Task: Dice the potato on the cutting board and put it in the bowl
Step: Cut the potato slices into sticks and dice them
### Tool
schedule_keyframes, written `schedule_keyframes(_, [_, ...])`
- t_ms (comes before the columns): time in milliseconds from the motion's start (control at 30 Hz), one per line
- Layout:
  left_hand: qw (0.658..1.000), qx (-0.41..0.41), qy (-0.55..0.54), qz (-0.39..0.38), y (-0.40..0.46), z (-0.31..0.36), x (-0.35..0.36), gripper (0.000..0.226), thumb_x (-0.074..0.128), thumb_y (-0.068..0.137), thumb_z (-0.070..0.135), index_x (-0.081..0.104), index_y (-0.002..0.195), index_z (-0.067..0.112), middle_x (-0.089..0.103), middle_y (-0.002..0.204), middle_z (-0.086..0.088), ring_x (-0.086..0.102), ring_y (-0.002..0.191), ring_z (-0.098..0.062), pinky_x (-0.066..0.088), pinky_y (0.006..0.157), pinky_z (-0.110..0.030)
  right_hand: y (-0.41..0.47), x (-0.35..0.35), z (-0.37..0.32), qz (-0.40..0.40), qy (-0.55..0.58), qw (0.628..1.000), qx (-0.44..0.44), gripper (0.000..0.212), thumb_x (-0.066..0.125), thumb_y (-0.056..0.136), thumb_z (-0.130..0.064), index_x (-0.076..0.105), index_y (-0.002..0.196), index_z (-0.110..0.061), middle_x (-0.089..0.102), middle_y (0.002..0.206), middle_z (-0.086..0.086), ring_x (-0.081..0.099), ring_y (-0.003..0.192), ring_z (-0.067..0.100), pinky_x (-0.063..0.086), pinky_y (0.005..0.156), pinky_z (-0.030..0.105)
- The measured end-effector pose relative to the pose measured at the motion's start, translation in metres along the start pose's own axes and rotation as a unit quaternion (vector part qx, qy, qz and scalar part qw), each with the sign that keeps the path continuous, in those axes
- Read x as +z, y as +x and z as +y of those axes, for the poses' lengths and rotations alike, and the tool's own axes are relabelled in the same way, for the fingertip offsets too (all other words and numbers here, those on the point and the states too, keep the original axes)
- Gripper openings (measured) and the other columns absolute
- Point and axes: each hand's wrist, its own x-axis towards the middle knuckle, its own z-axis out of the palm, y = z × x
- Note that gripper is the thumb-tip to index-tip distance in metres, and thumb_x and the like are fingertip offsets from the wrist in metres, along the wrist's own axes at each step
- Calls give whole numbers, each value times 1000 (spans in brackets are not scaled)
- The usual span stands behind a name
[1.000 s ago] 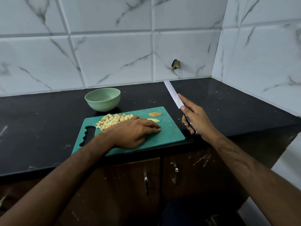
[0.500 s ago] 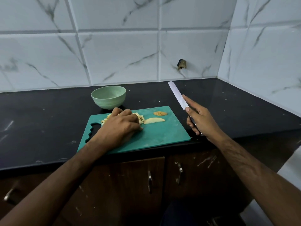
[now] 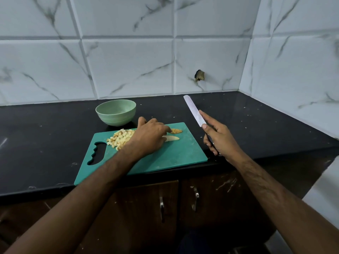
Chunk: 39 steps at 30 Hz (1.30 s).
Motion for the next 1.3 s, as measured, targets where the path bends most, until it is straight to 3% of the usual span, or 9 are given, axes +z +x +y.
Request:
schedule_keyframes(167, [997, -18, -70, -10, 7, 4, 0, 33, 62, 95, 24, 64, 124, 38, 58, 112, 15, 56, 110, -9, 19, 80, -36, 1, -2, 0, 0, 0, 1000, 1, 49, 46, 109, -23, 42, 151, -48, 46, 52, -4, 37, 40, 7, 36, 36, 21])
schedule_keyframes(333, [985, 64, -127, 97, -10, 4, -2, 17, 72, 87, 22, 70, 99, 35, 60, 96, 14, 62, 84, -2, 27, 77, -35, 0, -3, 0, -1, 1, 1000, -2, 49, 46, 109, -22, 42, 151, -47, 46, 53, -1, 36, 39, 8, 35, 36, 21])
schedule_keyframes(533, [975, 131, -170, 52, -31, 6, 5, 13, 69, 92, 26, 74, 103, 32, 65, 104, 14, 61, 98, -2, 23, 76, -32, 0, -2, -1, -6, -6, 1000, 1, 49, 47, 109, -22, 42, 151, -47, 47, 51, -6, 38, 39, 5, 35, 35, 21])
schedule_keyframes(767, [983, 93, -143, 73, -38, 5, 11, 17, 63, 95, 40, 68, 108, 31, 65, 113, 17, 59, 111, -4, 30, 86, -32, -10, -7, -14, -46, -59, 997, 34, 49, 46, 109, -24, 40, 152, -47, 49, 53, -3, 40, 39, 8, 38, 37, 23])
schedule_keyframes(900, [982, 80, -152, 73, -36, 3, 13, 16, 65, 94, 42, 68, 103, 30, 65, 108, 16, 59, 108, -4, 30, 88, -32, -37, -13, -32, -136, -211, 968, 33, 48, 44, 109, -34, 34, 151, -55, 56, 56, -2, 47, 39, 7, 43, 40, 24])
schedule_keyframes(1000, [981, 69, -167, 69, -33, 1, 14, 14, 66, 92, 45, 69, 97, 32, 65, 103, 18, 58, 107, -1, 29, 88, -32, -62, -12, -40, -154, -327, 932, 23, 49, 42, 109, -35, 29, 151, -58, 59, 62, -5, 51, 40, 2, 49, 47, 22])
schedule_keyframes(1133, [980, 63, -174, 70, -31, 3, 14, 13, 66, 91, 47, 67, 94, 34, 63, 100, 20, 57, 105, 1, 28, 87, -32, -81, -2, -48, -171, -366, 913, 47, 50, 40, 110, -35, 24, 153, -55, 56, 70, -11, 54, 45, 0, 50, 50, 20])
schedule_keyframes(1300, [983, 64, -157, 77, -33, 7, 12, 13, 65, 92, 46, 66, 94, 33, 62, 99, 18, 57, 103, -3, 33, 89, -37, -86, 14, -52, -175, -387, 904, 45, 51, 37, 110, -36, 20, 155, -53, 59, 79, -9, 61, 59, 10, 61, 61, 33])
